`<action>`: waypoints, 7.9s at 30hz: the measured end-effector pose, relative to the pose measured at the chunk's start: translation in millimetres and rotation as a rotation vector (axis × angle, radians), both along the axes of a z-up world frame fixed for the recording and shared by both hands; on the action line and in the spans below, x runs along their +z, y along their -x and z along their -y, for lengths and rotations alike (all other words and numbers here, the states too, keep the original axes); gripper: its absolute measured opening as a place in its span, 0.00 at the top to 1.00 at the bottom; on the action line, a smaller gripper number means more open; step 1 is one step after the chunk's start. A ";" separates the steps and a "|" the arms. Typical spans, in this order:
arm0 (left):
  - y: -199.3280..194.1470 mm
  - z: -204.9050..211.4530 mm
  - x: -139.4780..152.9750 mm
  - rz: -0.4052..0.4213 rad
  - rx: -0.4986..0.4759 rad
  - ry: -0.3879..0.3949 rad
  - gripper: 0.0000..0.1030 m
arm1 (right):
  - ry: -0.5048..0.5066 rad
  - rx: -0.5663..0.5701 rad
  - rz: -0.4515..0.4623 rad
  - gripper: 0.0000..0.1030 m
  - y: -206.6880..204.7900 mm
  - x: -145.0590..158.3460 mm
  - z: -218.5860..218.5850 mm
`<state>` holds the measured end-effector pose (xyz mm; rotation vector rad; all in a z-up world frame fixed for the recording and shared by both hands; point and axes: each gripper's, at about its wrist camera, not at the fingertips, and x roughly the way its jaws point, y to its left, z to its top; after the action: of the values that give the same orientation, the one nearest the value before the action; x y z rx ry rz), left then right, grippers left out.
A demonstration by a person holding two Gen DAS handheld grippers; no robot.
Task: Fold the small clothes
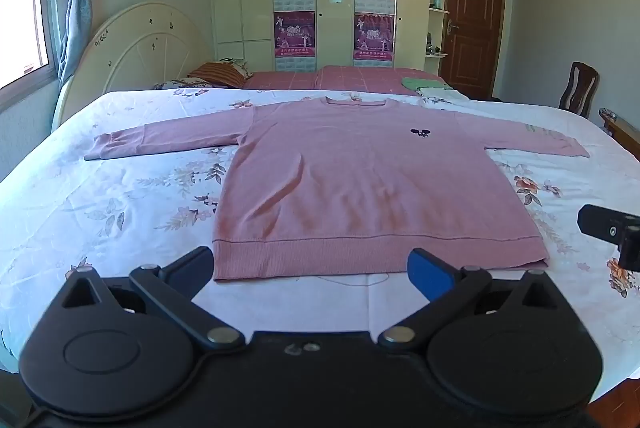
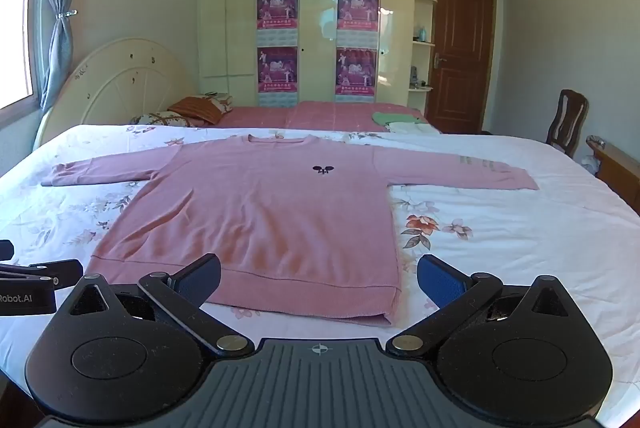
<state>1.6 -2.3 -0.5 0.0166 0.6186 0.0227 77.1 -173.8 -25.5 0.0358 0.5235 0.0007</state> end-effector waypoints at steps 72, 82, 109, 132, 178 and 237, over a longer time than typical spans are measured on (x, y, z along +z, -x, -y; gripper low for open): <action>-127.0 59.7 -20.0 -0.006 -0.113 0.085 0.25 | -0.028 -0.232 -0.030 0.00 -63.2 1.6 120.0; -195.1 50.7 -21.9 0.017 -0.097 0.057 0.12 | -0.025 -0.292 -0.024 0.41 -121.8 -3.1 162.9; -366.1 73.6 -107.5 -0.125 -0.078 0.144 0.51 | -0.601 -0.648 -0.038 0.64 -319.8 -118.4 453.2; -387.4 31.8 -111.2 -0.197 0.040 0.057 0.36 | -0.404 -0.586 0.012 0.92 -287.9 -71.9 447.6; -479.7 7.9 -131.9 -0.283 -0.364 0.525 0.53 | -0.114 -0.181 -0.049 0.91 -304.3 -74.1 24.5; -520.8 -33.2 -145.1 -0.045 -0.095 0.389 0.37 | -0.171 -0.224 -0.098 0.52 -300.8 -82.3 161.2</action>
<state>522.3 30.9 -145.6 -0.3303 0.6583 -0.1903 377.9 -335.0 -107.8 0.2623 0.6142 -0.1760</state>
